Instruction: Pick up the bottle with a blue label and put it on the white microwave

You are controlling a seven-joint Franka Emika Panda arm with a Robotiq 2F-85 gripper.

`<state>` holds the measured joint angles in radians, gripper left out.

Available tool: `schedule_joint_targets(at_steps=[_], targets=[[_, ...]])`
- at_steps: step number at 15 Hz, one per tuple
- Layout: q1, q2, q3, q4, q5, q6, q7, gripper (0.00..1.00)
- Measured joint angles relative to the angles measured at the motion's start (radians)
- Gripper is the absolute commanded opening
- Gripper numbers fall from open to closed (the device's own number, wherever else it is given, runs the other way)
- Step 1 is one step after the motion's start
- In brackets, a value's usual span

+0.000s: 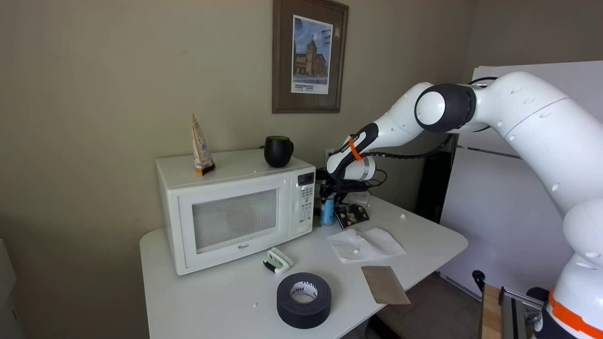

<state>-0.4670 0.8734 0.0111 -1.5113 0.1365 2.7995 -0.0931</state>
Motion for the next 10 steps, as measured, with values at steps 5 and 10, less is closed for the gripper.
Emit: schedule_joint_targets(at_steps=[5,10], targets=[[-0.004,0.006,0.005,0.010,0.001,0.000,-0.012,0.86],[-0.028,0.026,0.041,0.036,0.023,0.004,-0.034,1.00]])
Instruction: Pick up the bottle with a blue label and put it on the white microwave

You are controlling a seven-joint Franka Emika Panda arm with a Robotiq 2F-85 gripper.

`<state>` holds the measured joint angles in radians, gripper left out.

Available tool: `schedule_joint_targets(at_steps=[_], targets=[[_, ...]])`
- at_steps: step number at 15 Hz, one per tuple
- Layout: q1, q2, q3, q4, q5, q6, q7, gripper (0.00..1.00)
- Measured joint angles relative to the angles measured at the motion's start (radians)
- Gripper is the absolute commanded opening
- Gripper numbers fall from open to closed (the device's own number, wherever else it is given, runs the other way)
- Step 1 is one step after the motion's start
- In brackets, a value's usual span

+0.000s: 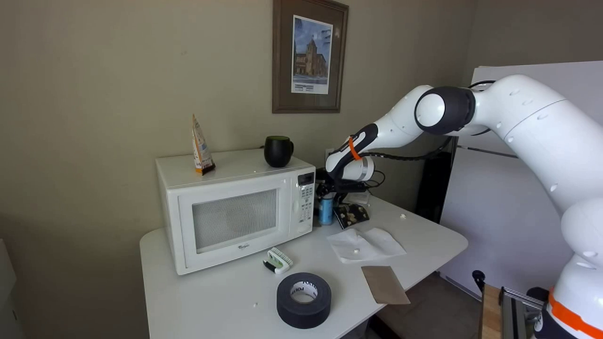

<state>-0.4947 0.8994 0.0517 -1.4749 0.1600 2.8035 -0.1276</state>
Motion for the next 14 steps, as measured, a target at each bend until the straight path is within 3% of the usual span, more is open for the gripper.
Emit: schedule_joint_targets(at_steps=[2,4,8,14], targets=[[-0.017,0.013,0.027,0.014,0.019,0.002,-0.020,1.00],[-0.037,0.027,0.057,0.029,0.034,0.004,-0.045,0.75],[-0.068,0.050,0.099,0.050,0.050,0.022,-0.098,0.46],[-0.104,0.062,0.143,0.067,0.051,0.047,-0.143,0.34]])
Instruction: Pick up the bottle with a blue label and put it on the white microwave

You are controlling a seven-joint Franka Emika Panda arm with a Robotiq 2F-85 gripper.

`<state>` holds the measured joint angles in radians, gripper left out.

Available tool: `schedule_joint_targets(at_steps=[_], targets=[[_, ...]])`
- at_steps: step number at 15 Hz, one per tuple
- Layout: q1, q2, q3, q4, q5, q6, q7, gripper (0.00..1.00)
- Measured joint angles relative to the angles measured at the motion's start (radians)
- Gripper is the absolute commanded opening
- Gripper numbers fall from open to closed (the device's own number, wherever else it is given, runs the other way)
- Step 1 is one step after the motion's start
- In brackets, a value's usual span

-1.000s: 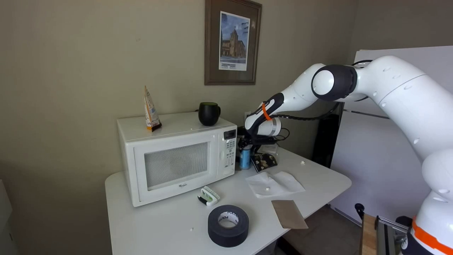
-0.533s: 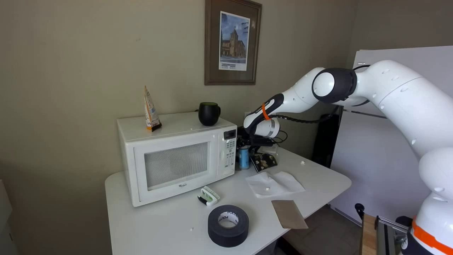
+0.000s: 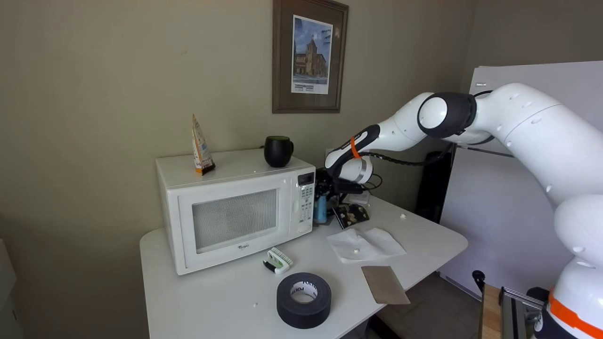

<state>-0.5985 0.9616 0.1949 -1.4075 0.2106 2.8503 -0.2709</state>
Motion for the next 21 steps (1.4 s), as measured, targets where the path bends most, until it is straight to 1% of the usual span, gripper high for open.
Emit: schedule_joint_targets(at_steps=[4,8,11,17,21], targets=[[-0.010,-0.011,0.030,0.000,0.000,0.022,-0.014,0.31],[-0.010,-0.075,0.052,-0.039,0.000,0.086,-0.026,0.31],[-0.017,-0.140,0.079,-0.080,0.000,0.153,-0.028,0.31],[-0.015,-0.310,0.100,-0.168,0.000,0.197,-0.010,0.31],[-0.011,-0.426,0.126,-0.191,0.000,0.232,-0.009,0.31]])
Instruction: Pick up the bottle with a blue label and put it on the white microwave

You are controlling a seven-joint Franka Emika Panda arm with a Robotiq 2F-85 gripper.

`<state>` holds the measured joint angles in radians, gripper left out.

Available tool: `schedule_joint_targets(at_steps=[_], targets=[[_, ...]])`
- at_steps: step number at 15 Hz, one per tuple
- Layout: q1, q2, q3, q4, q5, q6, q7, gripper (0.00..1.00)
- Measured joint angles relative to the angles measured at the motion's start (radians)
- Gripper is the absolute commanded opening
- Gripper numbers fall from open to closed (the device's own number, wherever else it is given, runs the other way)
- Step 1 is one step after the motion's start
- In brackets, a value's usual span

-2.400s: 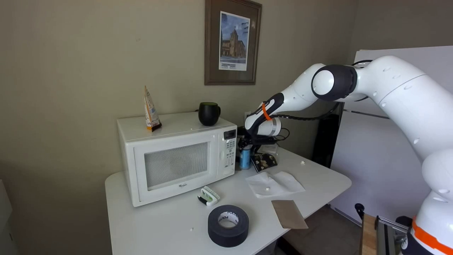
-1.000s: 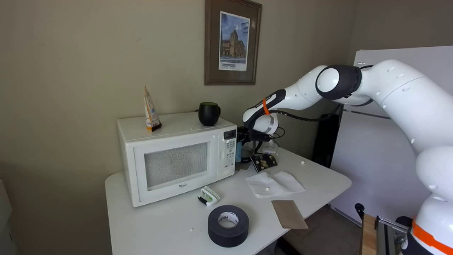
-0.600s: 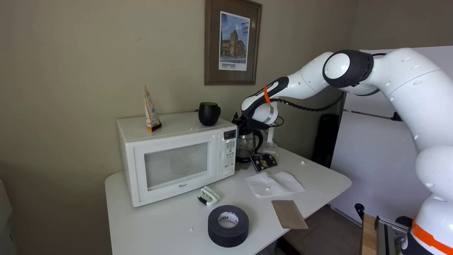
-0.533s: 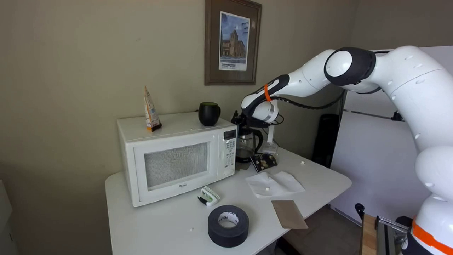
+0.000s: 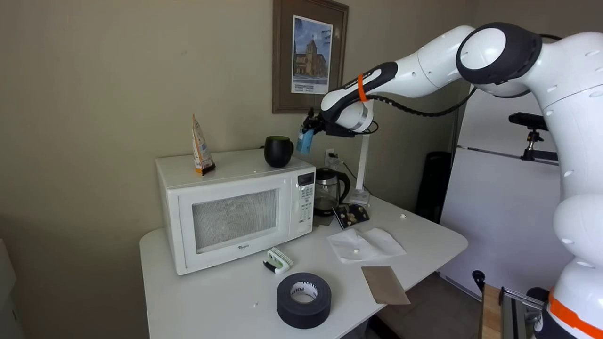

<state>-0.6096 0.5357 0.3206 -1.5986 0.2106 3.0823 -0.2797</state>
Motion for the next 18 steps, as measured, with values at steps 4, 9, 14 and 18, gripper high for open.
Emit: schedule_joint_targets(at_steps=[4,9,14,18], targets=[[0.043,-0.086,-0.023,-0.001,-0.004,-0.007,0.026,0.31],[0.174,-0.087,-0.130,0.036,-0.058,-0.122,0.107,0.31],[0.305,0.009,-0.212,0.197,-0.075,-0.218,0.152,0.31],[0.370,0.118,-0.273,0.370,-0.075,-0.303,0.197,0.31]])
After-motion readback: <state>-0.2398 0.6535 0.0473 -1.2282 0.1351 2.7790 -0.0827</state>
